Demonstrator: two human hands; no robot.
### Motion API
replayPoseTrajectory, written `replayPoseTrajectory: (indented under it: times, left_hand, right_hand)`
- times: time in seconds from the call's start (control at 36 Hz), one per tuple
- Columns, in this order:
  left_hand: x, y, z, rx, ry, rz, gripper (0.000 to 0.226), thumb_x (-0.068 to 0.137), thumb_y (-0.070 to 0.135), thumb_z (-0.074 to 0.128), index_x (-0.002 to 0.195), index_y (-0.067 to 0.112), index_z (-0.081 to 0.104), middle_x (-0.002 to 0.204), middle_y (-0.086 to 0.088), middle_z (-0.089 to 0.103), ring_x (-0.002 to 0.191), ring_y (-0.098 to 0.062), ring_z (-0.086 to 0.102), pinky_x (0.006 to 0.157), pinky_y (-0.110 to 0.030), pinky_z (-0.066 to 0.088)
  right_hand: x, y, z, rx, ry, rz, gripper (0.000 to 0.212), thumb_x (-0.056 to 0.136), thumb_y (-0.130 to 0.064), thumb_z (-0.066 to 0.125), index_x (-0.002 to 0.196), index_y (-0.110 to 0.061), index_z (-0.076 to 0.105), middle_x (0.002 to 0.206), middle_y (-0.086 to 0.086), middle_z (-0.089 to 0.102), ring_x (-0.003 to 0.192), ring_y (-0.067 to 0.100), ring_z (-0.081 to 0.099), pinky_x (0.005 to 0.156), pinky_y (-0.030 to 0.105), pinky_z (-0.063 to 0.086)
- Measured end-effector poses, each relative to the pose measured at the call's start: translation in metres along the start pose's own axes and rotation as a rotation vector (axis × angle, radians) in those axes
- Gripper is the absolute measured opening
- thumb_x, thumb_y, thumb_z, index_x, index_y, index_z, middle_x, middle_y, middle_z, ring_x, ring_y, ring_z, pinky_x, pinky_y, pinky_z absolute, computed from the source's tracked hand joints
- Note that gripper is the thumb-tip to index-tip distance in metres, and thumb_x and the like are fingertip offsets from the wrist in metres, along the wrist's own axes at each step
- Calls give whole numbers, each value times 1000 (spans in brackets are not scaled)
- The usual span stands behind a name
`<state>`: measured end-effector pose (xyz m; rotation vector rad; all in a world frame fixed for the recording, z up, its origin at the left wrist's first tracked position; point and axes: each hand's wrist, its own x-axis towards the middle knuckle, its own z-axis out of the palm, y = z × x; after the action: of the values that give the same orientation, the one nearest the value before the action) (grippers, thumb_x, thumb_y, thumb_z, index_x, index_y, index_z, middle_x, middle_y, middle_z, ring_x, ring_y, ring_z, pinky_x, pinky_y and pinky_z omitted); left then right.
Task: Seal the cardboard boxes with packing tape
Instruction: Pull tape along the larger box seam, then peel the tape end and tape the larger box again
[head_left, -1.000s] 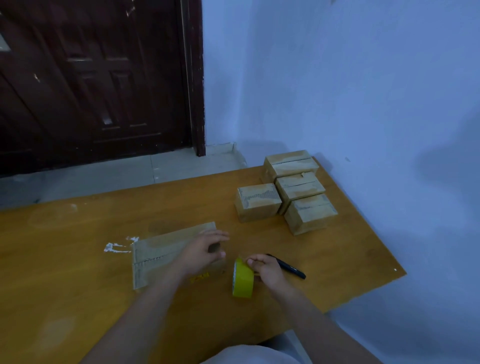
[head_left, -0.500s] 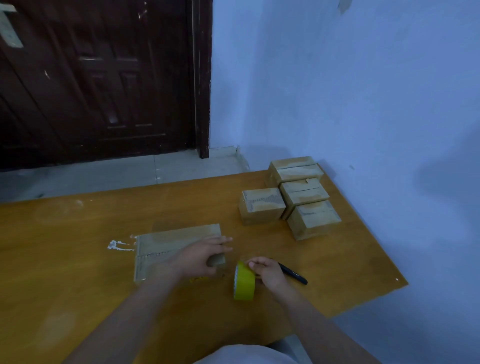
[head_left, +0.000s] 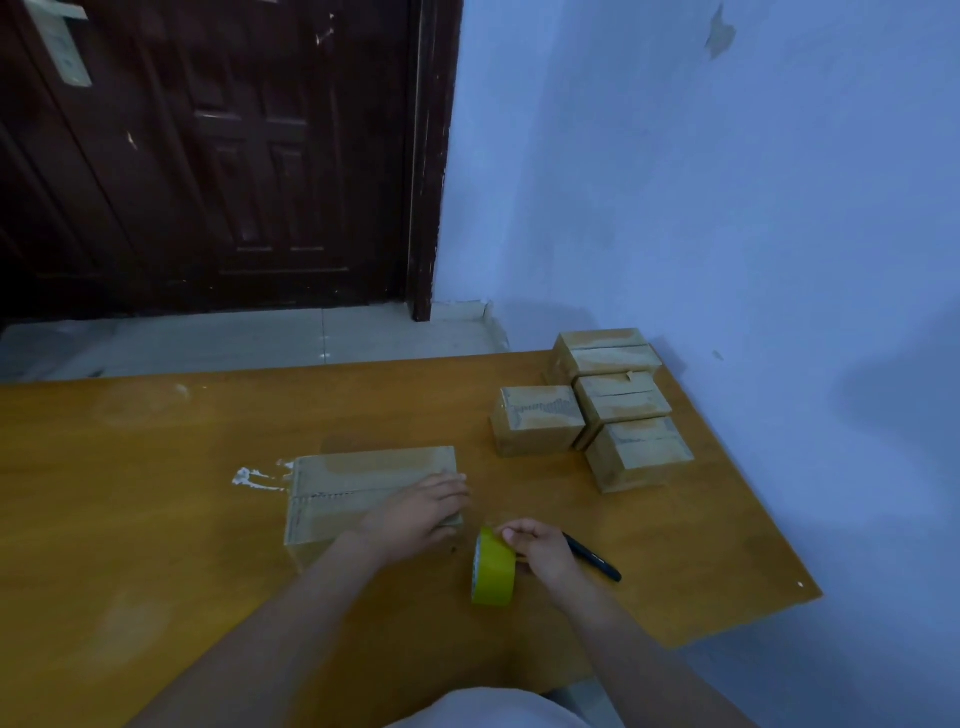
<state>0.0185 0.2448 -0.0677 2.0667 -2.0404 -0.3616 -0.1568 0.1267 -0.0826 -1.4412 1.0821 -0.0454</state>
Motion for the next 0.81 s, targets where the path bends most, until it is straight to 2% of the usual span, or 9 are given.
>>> replayPoseTrajectory:
  times: [0.06,0.14,0.17,0.22,0.31,0.44,0.56,0.67,0.81]
  left_hand:
    - [-2,1,-2,58,14,40,48,94,29,57,137,9,48,147,-5,42,142,-16,27,112,-21,4]
    - [0,-4,9,251,73,90,39,72,43,78,103,19,73,112,4,69,114,-12,61,102,-25,39]
    - [-1,-2,7,282,70,91,33,79,46,68,100,22,74,108,6,70,111,-10,62,101,-26,38]
    - [-2,1,5,257,20,49,60,89,52,26,119,17,66,126,2,63,127,-11,50,111,-29,22]
    - [-6,2,5,-56,31,-36,90,83,69,-4,148,17,29,151,-2,36,144,-13,20,117,-28,1]
    - [-22,7,-14,-573,531,-373,59,95,55,24,145,26,30,148,10,27,138,-4,18,113,-23,15]
    - [-46,-30,-24,-418,867,-763,40,99,20,48,133,0,49,128,-22,54,126,-35,42,104,-42,33]
    - [-73,-53,-32,-611,669,-1282,60,99,37,43,140,-6,33,140,-28,38,131,-40,33,107,-47,28]
    - [-72,-53,-27,-914,400,-1234,59,102,44,23,142,3,37,146,-21,39,132,-38,37,106,-40,30]
  right_hand:
    - [-3,-1,-1,1,4,3,18,91,-8,58,80,-16,69,91,0,66,100,23,60,98,41,47]
    - [-5,-2,-1,-12,11,-3,15,90,-8,60,80,-14,70,93,3,68,101,24,61,99,43,46]
    - [-5,-1,-1,-16,12,-8,14,89,-7,61,81,-13,70,94,3,68,102,25,61,99,43,46]
    - [-5,-3,1,-32,5,-28,13,89,-7,60,82,-11,70,92,2,68,100,23,61,98,40,46]
    - [1,-8,3,-83,0,-50,19,90,-3,58,75,-12,67,100,-2,65,103,21,56,93,34,43]
    - [13,-27,-2,-181,-56,-78,33,91,4,50,64,-15,53,126,3,54,120,18,46,92,25,30]
    - [14,-53,-15,-333,-168,-98,20,95,-2,45,95,4,64,120,8,61,112,24,52,95,36,38]
    - [10,-86,-21,-395,-274,-100,25,97,-6,43,100,0,66,109,1,61,102,18,54,81,29,43]
    - [15,-108,-13,-567,-449,-89,46,94,0,44,59,-22,63,117,0,61,117,16,49,98,33,33]
